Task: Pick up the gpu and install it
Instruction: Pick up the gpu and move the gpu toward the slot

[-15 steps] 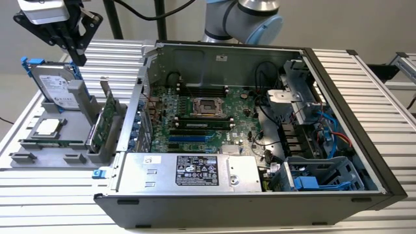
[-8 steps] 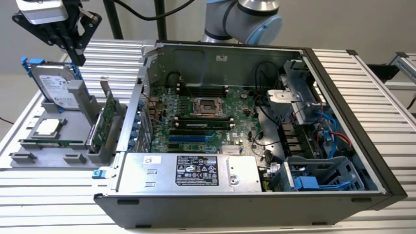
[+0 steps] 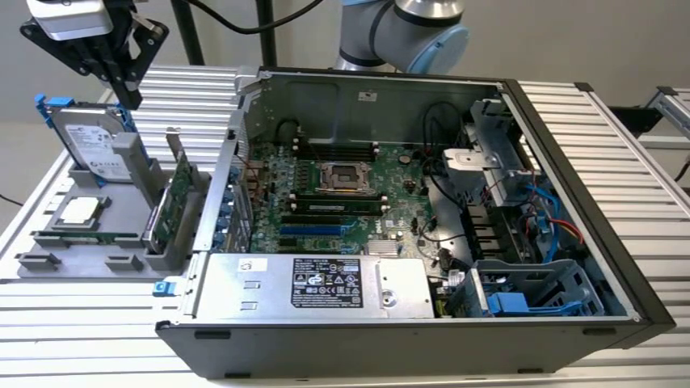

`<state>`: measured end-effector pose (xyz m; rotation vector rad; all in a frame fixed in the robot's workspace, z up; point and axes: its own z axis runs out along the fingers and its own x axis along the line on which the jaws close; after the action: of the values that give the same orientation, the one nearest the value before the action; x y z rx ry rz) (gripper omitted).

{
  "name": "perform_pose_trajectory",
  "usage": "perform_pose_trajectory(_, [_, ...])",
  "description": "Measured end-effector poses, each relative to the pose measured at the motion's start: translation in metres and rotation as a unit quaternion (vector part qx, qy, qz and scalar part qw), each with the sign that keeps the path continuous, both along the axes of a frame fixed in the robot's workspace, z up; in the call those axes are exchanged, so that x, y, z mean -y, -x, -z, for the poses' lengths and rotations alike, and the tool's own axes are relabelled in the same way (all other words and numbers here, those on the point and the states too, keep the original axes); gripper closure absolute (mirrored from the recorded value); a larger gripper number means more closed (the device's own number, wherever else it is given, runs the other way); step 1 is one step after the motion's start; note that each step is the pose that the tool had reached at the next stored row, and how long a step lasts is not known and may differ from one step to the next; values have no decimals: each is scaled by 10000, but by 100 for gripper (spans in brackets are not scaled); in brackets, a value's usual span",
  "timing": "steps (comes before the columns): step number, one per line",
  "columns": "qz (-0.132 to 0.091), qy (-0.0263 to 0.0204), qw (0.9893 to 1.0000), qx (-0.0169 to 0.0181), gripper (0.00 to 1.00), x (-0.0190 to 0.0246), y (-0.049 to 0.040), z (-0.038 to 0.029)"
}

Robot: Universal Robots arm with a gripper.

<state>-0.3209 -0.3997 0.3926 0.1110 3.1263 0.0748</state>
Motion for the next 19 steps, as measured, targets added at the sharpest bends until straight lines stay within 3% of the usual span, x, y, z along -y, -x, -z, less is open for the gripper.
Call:
perform_pose_trajectory(2, [0,0,10000,0,100,0,0,0])
perform_pose_trajectory(3, [0,0,10000,-1,0,0,0,0])
perform_pose_trajectory(19, [0,0,10000,-6,0,0,0,13])
